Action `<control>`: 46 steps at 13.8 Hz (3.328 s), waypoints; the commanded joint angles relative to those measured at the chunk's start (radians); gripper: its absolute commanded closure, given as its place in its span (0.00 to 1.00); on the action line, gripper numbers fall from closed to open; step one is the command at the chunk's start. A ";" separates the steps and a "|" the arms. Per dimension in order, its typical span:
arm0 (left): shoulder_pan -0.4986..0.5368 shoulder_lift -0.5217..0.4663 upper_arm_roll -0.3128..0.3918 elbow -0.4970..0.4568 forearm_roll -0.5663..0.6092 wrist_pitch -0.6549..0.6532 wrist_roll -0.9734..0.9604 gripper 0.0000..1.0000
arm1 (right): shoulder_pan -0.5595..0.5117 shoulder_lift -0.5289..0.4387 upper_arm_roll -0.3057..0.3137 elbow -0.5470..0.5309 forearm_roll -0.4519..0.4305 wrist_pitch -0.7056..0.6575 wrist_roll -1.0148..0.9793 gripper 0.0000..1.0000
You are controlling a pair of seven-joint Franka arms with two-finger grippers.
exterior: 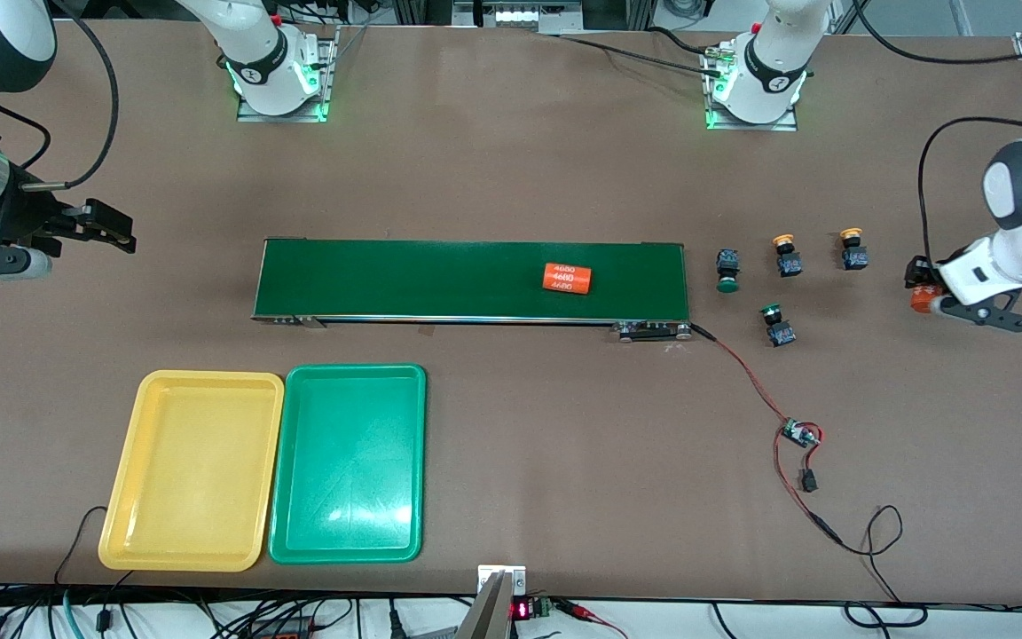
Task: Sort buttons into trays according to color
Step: 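Grasp the second battery with the left gripper and place it on the belt, then reach and grasp a blue push button with the left gripper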
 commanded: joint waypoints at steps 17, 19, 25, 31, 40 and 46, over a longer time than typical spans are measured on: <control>-0.599 0.202 -0.212 0.038 0.079 0.131 0.317 0.89 | -0.008 0.006 0.006 0.023 -0.015 -0.013 -0.018 0.00; -0.599 0.207 -0.212 0.038 0.076 0.134 0.311 0.16 | -0.006 0.005 0.006 0.022 -0.016 -0.018 -0.020 0.00; -0.456 0.098 -0.119 0.044 -0.002 0.124 0.326 0.00 | -0.008 0.006 0.006 0.022 -0.016 -0.016 -0.024 0.00; -0.334 0.098 -0.062 0.018 -0.063 0.052 -0.056 0.00 | -0.008 0.006 0.006 0.022 -0.015 -0.016 -0.024 0.00; -0.288 0.240 0.041 0.061 -0.063 0.134 -0.872 0.00 | -0.006 0.006 0.006 0.022 -0.016 -0.010 -0.024 0.00; -0.288 0.322 0.070 0.142 -0.130 0.133 -0.869 0.00 | -0.008 0.013 0.006 0.022 -0.013 -0.012 -0.024 0.00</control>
